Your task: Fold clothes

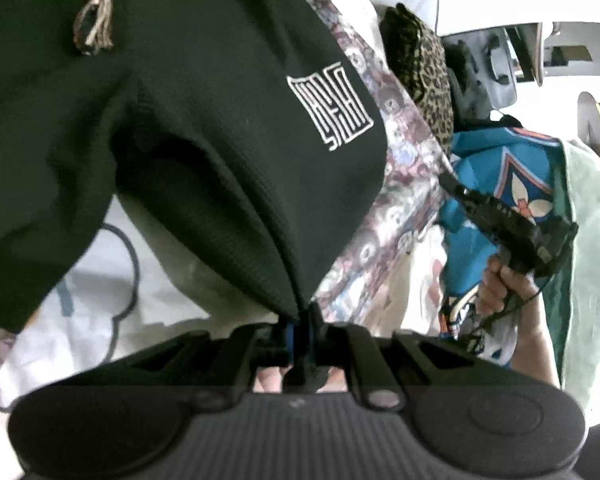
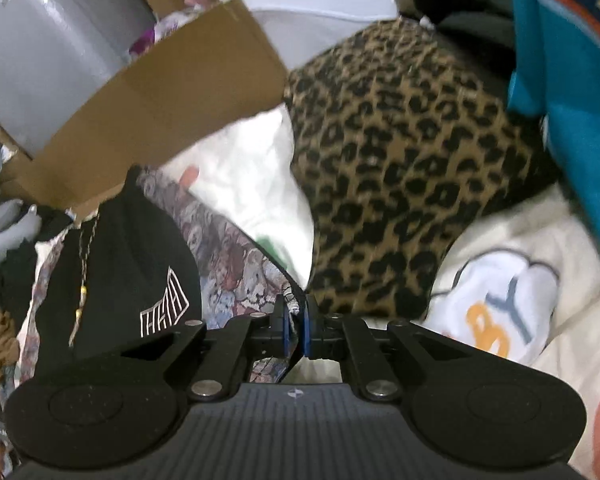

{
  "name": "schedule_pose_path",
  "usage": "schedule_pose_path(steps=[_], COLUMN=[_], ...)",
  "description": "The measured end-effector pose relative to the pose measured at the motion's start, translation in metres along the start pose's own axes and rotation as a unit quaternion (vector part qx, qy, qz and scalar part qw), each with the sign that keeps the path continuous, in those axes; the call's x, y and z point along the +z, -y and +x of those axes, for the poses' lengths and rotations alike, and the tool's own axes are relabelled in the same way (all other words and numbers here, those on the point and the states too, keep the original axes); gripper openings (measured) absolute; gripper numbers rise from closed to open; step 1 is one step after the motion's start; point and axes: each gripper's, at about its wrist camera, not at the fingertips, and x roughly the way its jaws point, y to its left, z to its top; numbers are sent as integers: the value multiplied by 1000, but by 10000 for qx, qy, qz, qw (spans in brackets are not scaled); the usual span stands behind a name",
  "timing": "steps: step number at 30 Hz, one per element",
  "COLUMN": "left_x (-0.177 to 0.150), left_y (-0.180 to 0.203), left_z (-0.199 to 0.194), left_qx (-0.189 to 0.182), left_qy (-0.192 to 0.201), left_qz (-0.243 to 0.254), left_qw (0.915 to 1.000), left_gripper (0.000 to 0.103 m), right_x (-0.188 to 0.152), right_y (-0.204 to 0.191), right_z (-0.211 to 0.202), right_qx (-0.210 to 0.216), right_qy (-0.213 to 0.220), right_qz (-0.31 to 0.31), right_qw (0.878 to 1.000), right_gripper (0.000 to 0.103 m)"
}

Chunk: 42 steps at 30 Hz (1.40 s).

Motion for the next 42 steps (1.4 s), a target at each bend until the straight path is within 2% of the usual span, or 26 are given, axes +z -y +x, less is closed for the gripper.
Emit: schedule_pose_path(steps=[6,9,10,14,22,25,29,32,38,42], left_x=[-3,0,2,19,75,98,141,172,222,243], left_y=[-9,-9,-8,-1,16,23,32,43,64,73], left_z=[25,17,11,-17,-40,-46,-49,-51,-38,-29], left_qx=[663,793,814,952,1331,1497,1782,2015,2300,2316], left_qy=[-573,-605,-581,-345,272,483,568,627,935,1128], left_qz=[207,314,341,525,995,1168,1428,1693,2007,1919], left_qw=[9959,9945,9944,9935,9857,9806,9719,9627,9477,9470], left_gripper=[6,16,19,21,25,25,25,25,33,33], right_x=[-5,-13,-14,-14,6,16,24,25,35,42], right_y=[15,20,19,15,-7,-18,-44,-57,-79,-92], right_z=[29,43,42,26,12,25,50,77,108,124], right_qx=[-507,-757,-871,-913,-625,-463,-304,-278,-453,-428], right_qy=[-294,-556,-556,-310,284,381,570,522,633,636], right_qz=[-171,-147,-186,-153,-552,-481,-595,-578,-641,-619], right_qw=[9981,9955,9945,9952,9961,9970,9961,9966,9949,9951], right_gripper=[5,8,12,19,19,19,19,19,19,19])
